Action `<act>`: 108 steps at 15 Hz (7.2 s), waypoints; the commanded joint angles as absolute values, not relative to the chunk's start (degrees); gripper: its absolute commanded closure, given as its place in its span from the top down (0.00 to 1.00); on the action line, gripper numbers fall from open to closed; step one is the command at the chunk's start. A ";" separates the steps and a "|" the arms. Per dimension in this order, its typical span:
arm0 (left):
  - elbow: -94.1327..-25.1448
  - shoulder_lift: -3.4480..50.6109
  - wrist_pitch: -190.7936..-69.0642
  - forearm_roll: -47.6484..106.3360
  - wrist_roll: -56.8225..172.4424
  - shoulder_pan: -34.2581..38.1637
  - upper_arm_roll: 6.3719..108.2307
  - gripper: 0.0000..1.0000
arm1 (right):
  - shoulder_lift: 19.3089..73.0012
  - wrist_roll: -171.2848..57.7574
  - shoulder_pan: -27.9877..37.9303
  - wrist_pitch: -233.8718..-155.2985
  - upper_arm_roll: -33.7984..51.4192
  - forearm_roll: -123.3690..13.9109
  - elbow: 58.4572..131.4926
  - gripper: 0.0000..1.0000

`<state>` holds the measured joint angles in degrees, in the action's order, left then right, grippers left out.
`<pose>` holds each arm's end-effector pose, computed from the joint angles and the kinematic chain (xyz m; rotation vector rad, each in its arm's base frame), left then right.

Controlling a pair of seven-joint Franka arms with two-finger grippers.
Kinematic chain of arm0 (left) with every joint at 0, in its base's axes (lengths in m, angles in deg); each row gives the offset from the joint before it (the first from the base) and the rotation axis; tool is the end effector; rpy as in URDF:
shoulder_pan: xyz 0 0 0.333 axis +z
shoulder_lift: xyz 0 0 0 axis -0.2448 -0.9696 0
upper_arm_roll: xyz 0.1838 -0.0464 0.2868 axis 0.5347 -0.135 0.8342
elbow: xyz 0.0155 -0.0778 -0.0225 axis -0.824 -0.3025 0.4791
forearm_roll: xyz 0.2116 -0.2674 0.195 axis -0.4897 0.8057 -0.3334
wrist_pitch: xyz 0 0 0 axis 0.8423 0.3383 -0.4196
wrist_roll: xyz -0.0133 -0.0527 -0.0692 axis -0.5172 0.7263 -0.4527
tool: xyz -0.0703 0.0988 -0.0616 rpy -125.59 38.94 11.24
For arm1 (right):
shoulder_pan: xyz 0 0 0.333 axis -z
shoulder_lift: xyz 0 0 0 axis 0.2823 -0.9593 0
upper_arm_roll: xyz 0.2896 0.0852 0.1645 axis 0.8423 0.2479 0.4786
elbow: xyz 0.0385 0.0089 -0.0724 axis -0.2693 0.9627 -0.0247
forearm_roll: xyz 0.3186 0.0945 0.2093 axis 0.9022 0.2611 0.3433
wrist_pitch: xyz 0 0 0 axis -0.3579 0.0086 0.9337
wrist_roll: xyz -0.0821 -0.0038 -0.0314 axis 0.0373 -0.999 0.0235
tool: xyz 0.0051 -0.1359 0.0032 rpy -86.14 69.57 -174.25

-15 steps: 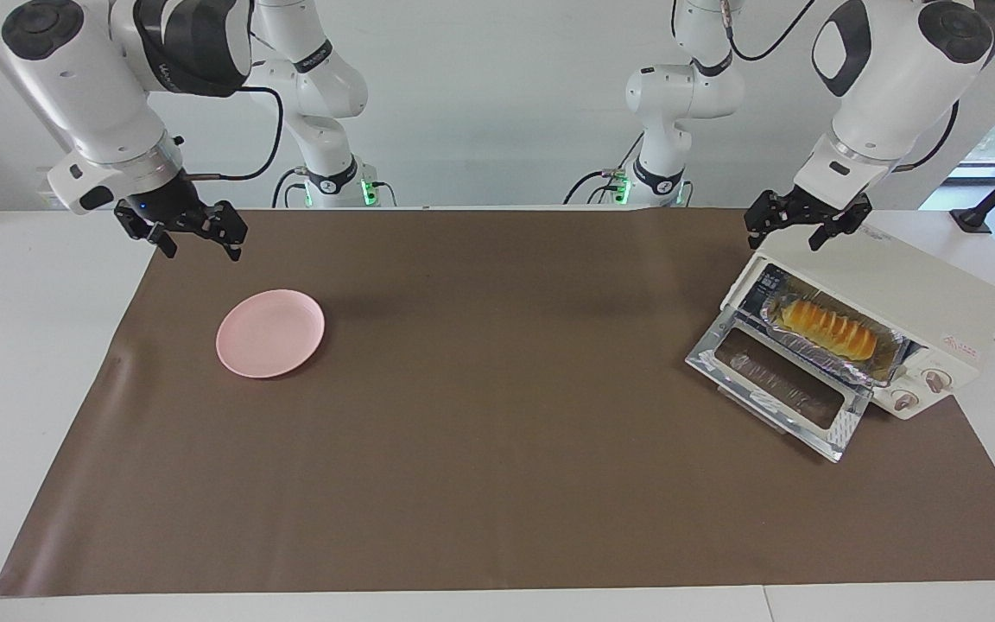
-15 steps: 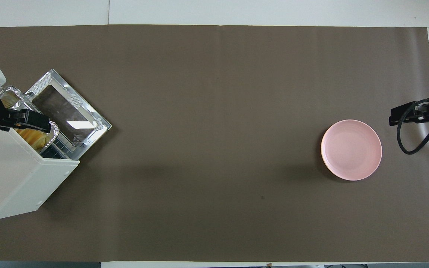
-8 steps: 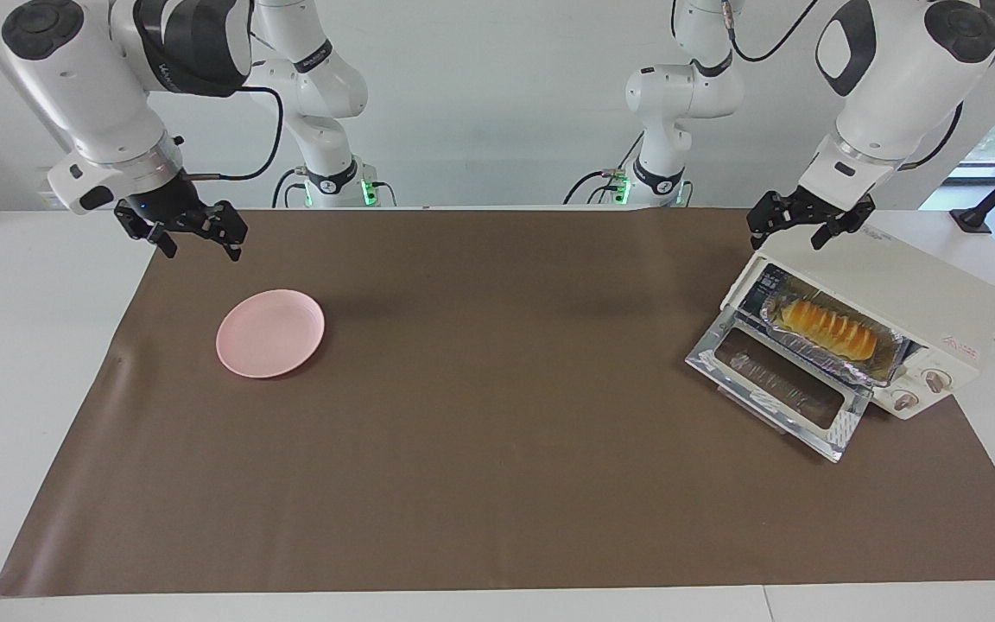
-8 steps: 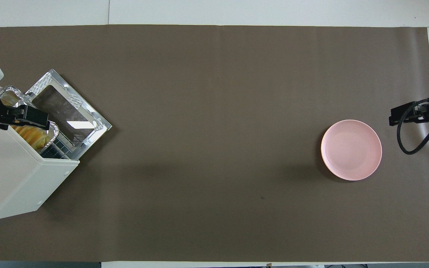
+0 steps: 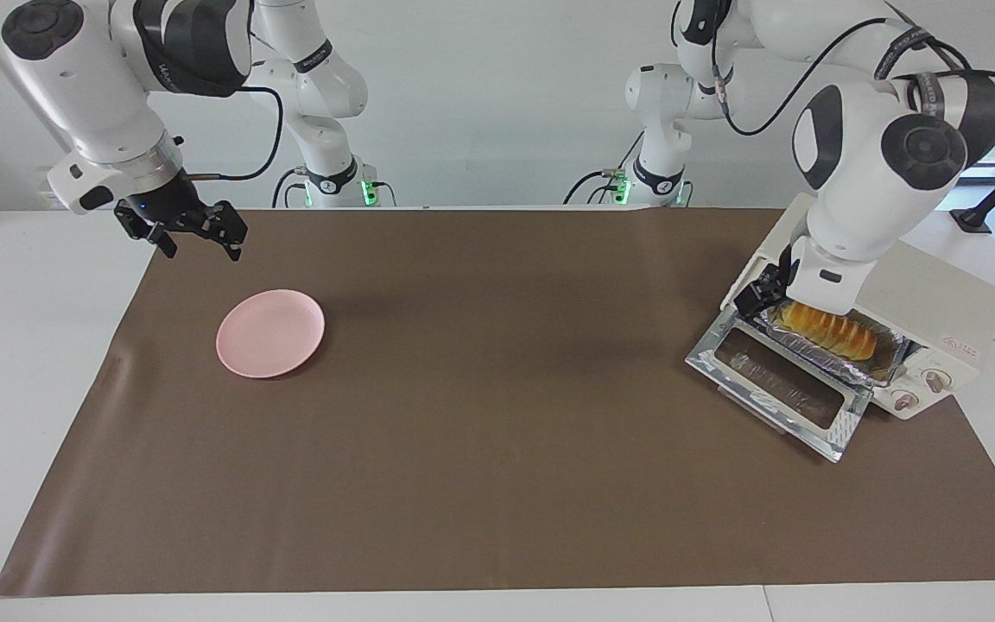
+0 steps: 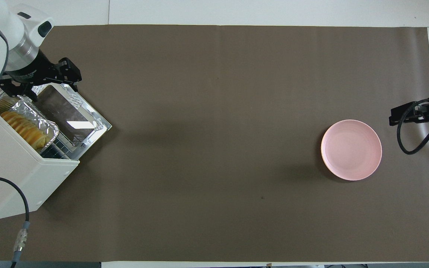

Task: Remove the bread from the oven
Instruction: 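Move the left gripper into the toaster oven toward the foil tray, then grasp the foil tray of bread inside the oven with the left gripper, then pull the foil tray out of the oven with the left gripper, then carry the foil tray toward the table center with the left gripper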

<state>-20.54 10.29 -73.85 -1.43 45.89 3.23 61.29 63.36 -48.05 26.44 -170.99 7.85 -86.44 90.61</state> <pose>0.6517 -0.1024 0.5275 -2.9386 -0.4540 0.2231 0.5402 -0.0376 0.5720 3.1165 -0.1179 -0.0973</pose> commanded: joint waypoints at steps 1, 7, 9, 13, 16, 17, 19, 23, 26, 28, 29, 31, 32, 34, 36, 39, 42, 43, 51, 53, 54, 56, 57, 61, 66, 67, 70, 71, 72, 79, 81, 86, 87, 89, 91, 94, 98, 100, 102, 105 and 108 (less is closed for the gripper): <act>-20.65 8.33 -77.65 -3.17 37.95 3.54 62.08 1.00 | 63.43 -47.80 27.30 -170.06 8.47 -85.58 90.19 1.00; -33.66 10.97 -88.48 -8.10 28.01 3.19 64.81 1.00 | 63.43 -48.41 26.86 -170.24 8.55 -85.58 90.28 1.00; -36.99 11.05 -90.85 -8.88 23.18 2.83 64.81 1.00 | 63.43 -49.20 26.59 -170.33 8.64 -85.58 90.36 1.00; -44.04 12.72 -96.22 -10.56 21.22 3.36 64.81 1.00 | 63.52 -49.29 26.59 -170.33 8.73 -85.50 90.36 1.00; -42.99 12.37 -94.21 -12.76 21.66 2.92 64.72 1.00 | 63.52 -49.29 26.59 -170.41 8.73 -85.49 90.36 1.00; -42.64 12.29 -93.77 -12.84 21.84 3.01 64.72 1.00 | 63.52 -49.29 26.59 -170.41 8.73 -85.49 90.45 1.00; -41.42 12.11 -93.06 -13.02 22.19 3.53 64.72 1.00 | 63.52 -49.29 26.59 -170.33 8.73 -85.49 90.36 1.00; -40.79 11.93 -92.18 -13.80 26.92 4.59 64.81 1.00 | 63.52 -49.29 26.59 -170.59 8.73 -85.41 90.36 1.00; -41.14 11.93 -92.79 -14.34 27.29 5.81 64.81 1.00 | 63.52 -49.20 26.59 -171.46 8.90 -85.41 90.36 1.00; -42.37 12.19 -93.23 -14.34 28.07 5.91 64.81 1.00 | 63.52 -49.20 26.50 -171.56 9.08 -85.41 90.36 1.00; -42.55 12.20 -93.41 -14.34 28.34 5.99 64.81 1.00 | 63.52 -49.20 26.42 -171.56 9.08 -85.41 90.45 1.00; -42.90 12.28 -94.11 -14.34 28.34 6.44 64.81 1.00 | 63.52 -49.20 25.98 -171.56 9.08 -85.32 90.36 1.00; -43.95 12.55 -94.98 -14.34 28.34 6.44 64.81 1.00 | 63.52 -49.20 25.98 -171.64 9.08 -85.41 90.45 1.00; -45.00 12.72 -95.96 -14.34 28.17 6.52 64.90 1.00 | 63.61 -49.20 25.98 -171.82 9.08 -85.41 90.89 1.00; -46.32 13.25 -96.92 -14.34 28.08 6.61 64.90 1.00 | 63.61 -49.29 25.98 -172.08 9.08 -85.41 90.89 1.00; -46.94 13.25 -97.89 -14.34 27.90 6.79 64.90 1.00 | 63.61 -49.29 25.98 -172.17 9.08 -85.32 90.89 1.00; -48.17 13.43 -98.77 -14.34 27.90 6.87 64.99 1.00 | 63.61 -49.21 25.98 -172.35 9.08 -85.32 91.07 1.00; -49.48 14.04 -99.29 -14.42 27.73 7.22 64.99 1.00 | 63.61 -49.20 25.98 -172.35 9.08 -85.32 91.07 1.00; -52.13 14.92 -101.94 -14.60 27.73 8.63 65.08 1.00 | 63.78 -49.29 25.98 -172.35 9.08 -85.32 91.07 1.00; -52.22 14.92 -101.94 -14.60 27.64 8.63 65.08 0.93 | 63.78 -49.29 25.98 -172.44 9.08 -85.32 91.07 1.00; -52.22 14.92 -102.02 -14.60 27.72 8.63 65.08 0.80 | 63.78 -49.29 25.98 -172.44 9.08 -85.32 91.07 1.00; -52.22 14.92 -102.20 -14.60 27.81 8.46 64.99 0.31 | 63.78 -49.29 25.98 -172.35 9.08 -85.32 91.07 1.00; -52.22 14.92 -102.29 -14.69 27.81 8.28 64.99 0.10 | 63.78 -49.29 25.98 -172.35 9.08 -85.32 91.07 1.00; -52.13 14.92 -102.46 -14.60 27.90 8.19 64.90 0.00 | 63.78 -49.29 25.98 -172.35 9.08 -85.32 91.07 1.00; -50.73 14.75 -103.51 -14.51 28.52 6.53 64.55 0.00 | 63.78 -49.29 25.98 -172.35 9.08 -85.32 91.15 1.00; -50.46 14.66 -103.78 -14.43 28.60 5.74 64.55 0.00 | 63.78 -49.29 25.98 -172.35 9.08 -85.32 91.15 1.00; -49.50 14.66 -104.57 -13.90 28.61 4.50 64.11 0.00 | 63.78 -49.29 25.98 -172.35 9.08 -85.32 91.15 1.00; -48.80 14.31 -105.36 -12.77 28.52 3.81 63.67 0.00 | 63.78 -49.29 25.98 -172.35 9.08 -85.32 91.15 1.00; -48.18 14.13 -106.41 -10.41 28.52 3.54 63.49 0.00 | 63.78 -49.29 25.98 -172.26 9.08 -85.32 91.15 1.00; -44.23 13.69 -106.15 2.96 27.56 -5.50 63.49 0.00 | 63.78 -49.47 26.06 -172.17 8.99 -85.32 91.15 1.00; -42.12 12.55 -105.81 6.83 25.37 -9.37 63.67 0.00 | 63.78 -49.64 26.41 -172.17 8.99 -85.41 91.07 1.00; -33.26 9.39 -100.98 6.85 23.77 -15.44 63.67 0.00 | 63.78 -49.38 26.50 -172.00 8.99 -85.49 91.07 1.00; -29.06 7.47 -99.06 6.67 24.12 -16.15 63.67 0.00 | 63.78 -49.55 26.16 -171.91 8.99 -85.49 91.07 1.00; -21.75 3.69 -96.58 6.93 25.00 -16.24 63.06 0.00 | 63.87 -49.47 26.06 -172.26 8.99 -85.49 91.15 1.00; -17.78 0.35 -97.10 6.50 28.31 -16.06 60.08 0.00 | 63.87 -49.29 26.06 -172.26 8.99 -85.49 91.15 1.00; -15.30 -1.86 -98.86 6.40 36.69 -16.41 57.79 0.00 | 63.78 -49.38 26.77 -172.61 8.99 -85.41 91.15 1.00; -16.26 -2.92 -100.79 3.01 44.91 -21.22 55.05 0.00 | 64.04 -49.38 26.86 -172.09 8.73 -85.41 91.59 1.00; -17.67 -2.92 -102.10 -0.44 48.81 -22.65 54.88 0.00 | 64.13 -49.21 26.94 -172.08 8.64 -85.41 91.77 1.00; -19.60 -2.92 -103.16 -1.15 48.82 -24.23 55.05 0.00 | 64.22 -49.12 27.73 -172.26 8.64 -85.41 92.03 1.00; -22.33 -2.92 -103.52 -3.53 42.10 -28.01 55.32 0.00 | 64.31 -49.20 27.73 -172.61 8.64 -85.41 92.29 1.00; -25.31 -2.83 -105.18 -3.88 36.08 -28.46 55.32 0.00 | 64.74 -50.08 27.73 -173.23 8.64 -85.41 93.26 1.00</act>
